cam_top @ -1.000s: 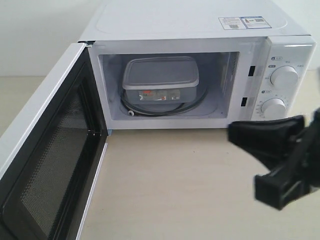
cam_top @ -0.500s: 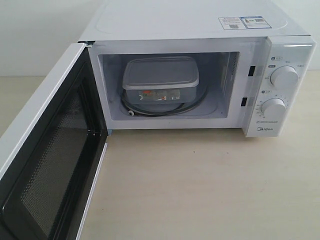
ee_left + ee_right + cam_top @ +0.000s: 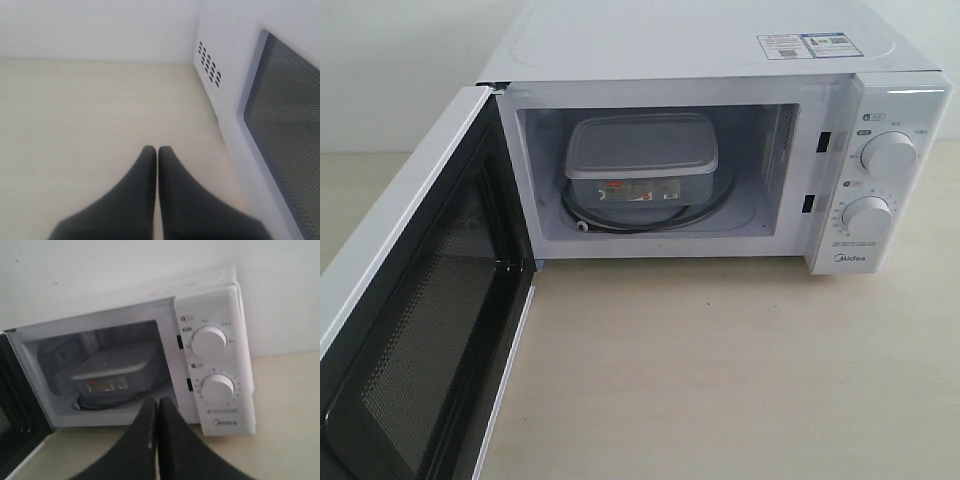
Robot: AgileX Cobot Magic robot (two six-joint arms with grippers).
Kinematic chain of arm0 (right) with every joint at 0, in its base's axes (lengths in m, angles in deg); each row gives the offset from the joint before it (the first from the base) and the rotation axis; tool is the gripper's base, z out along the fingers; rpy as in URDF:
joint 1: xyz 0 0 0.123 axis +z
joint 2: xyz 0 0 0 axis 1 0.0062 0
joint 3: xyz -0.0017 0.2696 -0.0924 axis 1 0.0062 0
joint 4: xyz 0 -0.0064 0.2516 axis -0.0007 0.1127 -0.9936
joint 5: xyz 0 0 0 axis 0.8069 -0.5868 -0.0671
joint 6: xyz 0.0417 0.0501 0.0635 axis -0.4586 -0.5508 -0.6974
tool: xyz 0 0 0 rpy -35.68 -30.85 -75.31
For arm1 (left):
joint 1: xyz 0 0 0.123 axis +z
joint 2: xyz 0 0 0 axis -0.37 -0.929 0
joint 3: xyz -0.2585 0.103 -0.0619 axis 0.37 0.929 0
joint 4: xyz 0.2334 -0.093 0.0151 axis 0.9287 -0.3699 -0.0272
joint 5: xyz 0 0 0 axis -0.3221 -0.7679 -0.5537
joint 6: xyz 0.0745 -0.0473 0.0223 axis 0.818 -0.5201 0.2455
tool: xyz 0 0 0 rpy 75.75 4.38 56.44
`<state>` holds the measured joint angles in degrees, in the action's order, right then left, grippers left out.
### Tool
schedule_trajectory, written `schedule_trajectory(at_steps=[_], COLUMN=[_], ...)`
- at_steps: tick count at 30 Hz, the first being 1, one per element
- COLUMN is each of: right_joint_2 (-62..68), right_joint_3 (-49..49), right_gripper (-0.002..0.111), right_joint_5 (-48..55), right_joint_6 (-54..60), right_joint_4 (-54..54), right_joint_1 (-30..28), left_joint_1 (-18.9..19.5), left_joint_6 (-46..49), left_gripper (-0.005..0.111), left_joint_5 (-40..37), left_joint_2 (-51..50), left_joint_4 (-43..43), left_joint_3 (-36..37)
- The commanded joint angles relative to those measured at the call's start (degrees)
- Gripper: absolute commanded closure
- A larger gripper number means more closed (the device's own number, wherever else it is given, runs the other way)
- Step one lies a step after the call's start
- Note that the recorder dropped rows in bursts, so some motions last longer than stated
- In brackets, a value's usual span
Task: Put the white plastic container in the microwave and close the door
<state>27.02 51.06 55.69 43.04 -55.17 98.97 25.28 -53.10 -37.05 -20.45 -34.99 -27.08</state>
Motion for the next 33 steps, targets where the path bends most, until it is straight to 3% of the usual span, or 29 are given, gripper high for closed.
schedule_trajectory(at_steps=[1,6,13,20,33], right_joint_2=[-0.33,-0.33,-0.33,-0.33,-0.33], right_joint_3=[0.78,0.78,0.78,0.78,0.78], right_gripper=[0.108,0.108,0.108,0.108,0.108], right_joint_5=[5.35,15.09,15.09,15.09,15.09], right_joint_6=[-28.41,-25.38,-24.85,-24.59,-24.59], right_joint_4=[31.41,30.95,30.96,30.96,30.96], right_joint_1=[-0.18,-0.18,-0.61,-7.81,-7.58], left_joint_1=[-0.13,-0.13,-0.13,-0.13,-0.13], left_joint_6=[-0.52,-0.52,-0.52,-0.52,-0.52], left_gripper=[0.103,0.103,0.103,0.103,0.103], left_joint_5=[-0.05,-0.05,-0.05,-0.05,-0.05], left_joint_2=[0.12,0.12,0.12,0.12,0.12], left_joint_4=[-0.1,-0.1,-0.1,-0.1,-0.1], left_joint_3=[0.19,0.19,0.19,0.19,0.19])
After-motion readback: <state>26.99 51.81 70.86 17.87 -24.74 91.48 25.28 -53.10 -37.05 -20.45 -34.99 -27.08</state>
